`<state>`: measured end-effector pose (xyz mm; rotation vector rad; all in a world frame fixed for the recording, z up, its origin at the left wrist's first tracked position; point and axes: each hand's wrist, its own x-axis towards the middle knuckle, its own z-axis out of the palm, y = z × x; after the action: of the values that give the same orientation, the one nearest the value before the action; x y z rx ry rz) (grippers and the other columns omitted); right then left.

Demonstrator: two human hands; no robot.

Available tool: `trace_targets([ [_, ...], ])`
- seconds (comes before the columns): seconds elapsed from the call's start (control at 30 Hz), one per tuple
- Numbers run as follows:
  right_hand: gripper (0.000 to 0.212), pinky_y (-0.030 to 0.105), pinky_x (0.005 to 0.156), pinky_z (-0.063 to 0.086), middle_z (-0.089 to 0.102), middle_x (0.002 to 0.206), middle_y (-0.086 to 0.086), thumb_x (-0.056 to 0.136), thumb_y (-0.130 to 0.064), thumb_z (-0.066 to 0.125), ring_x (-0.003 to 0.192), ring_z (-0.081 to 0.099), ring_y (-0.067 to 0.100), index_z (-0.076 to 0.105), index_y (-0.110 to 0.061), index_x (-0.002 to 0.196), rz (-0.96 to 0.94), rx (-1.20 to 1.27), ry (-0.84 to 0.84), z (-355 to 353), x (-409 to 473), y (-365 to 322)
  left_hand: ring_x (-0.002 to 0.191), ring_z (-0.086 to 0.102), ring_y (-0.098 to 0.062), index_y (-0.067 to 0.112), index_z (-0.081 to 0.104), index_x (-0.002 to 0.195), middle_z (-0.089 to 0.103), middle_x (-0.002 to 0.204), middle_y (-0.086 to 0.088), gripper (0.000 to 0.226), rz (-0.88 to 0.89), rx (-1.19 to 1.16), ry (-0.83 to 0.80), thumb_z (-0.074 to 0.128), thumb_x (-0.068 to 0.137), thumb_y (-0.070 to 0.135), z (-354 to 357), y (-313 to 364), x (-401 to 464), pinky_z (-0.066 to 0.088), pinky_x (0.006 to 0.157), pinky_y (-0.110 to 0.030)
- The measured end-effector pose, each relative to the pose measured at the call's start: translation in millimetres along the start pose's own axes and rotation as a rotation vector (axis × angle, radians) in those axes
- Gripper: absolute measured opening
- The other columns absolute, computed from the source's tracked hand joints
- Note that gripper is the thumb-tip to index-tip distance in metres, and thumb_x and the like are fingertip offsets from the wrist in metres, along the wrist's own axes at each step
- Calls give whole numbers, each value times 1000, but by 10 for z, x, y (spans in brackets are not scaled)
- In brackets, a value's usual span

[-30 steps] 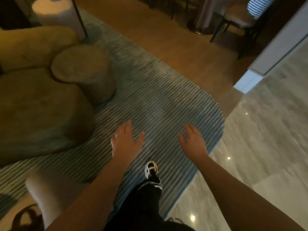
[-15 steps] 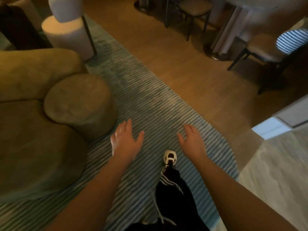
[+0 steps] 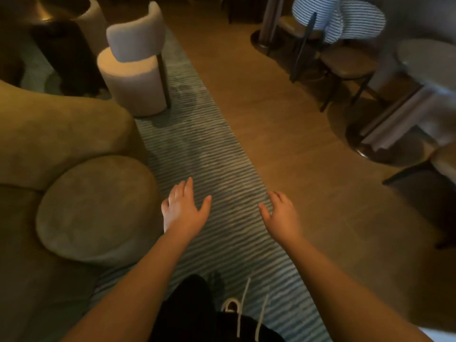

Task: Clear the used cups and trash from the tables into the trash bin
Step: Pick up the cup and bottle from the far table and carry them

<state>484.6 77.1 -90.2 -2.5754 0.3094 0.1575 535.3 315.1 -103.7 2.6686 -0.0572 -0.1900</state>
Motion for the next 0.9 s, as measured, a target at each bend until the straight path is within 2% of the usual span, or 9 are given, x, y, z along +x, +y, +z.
trace_targets([
  [0.2, 50, 40, 107, 34, 39, 146, 10, 97, -32, 47, 133, 35, 26, 41, -9, 140, -58, 20, -44, -84, 1778, -61, 142, 17, -21, 22, 16, 150, 22, 155, -2, 73, -61, -3, 21, 32, 91, 61, 78, 182, 1630, 20, 111, -45],
  [0.37, 50, 38, 105, 37, 42, 144, 11, 95, -35, 49, 130, 39, 28, 44, -11, 138, -98, 34, -21, -11, 3745, -249, 142, 16, -20, 22, 15, 150, 21, 155, -2, 73, -109, -61, 42, 34, 91, 61, 80, 220, 3436, 19, 111, -45],
  [0.57, 50, 36, 101, 39, 45, 140, 12, 95, -39, 48, 127, 43, 30, 45, -11, 136, -98, 32, -16, -402, 6184, -883, 141, 18, -21, 20, 16, 150, 22, 155, -3, 75, -81, -8, -19, 33, 91, 62, -381, 380, 5703, 21, 111, -44],
  [0.73, 49, 38, 98, 42, 49, 135, 15, 94, -38, 49, 122, 46, 33, 48, -7, 133, -88, 7, 28, -729, 7706, -1282, 142, 17, -20, 20, 17, 150, 22, 155, -3, 72, -108, 4, -29, 36, 91, 59, -741, 703, 7330, 20, 112, -43],
  [0.9, 50, 37, 97, 40, 45, 139, 13, 95, -40, 47, 125, 42, 32, 45, -10, 136, -102, 39, 13, -819, 9271, -1450, 141, 20, -21, 16, 22, 149, 26, 154, -5, 71, -90, -15, 1, 43, 92, 53, -854, 953, 8791, 22, 111, -46],
])
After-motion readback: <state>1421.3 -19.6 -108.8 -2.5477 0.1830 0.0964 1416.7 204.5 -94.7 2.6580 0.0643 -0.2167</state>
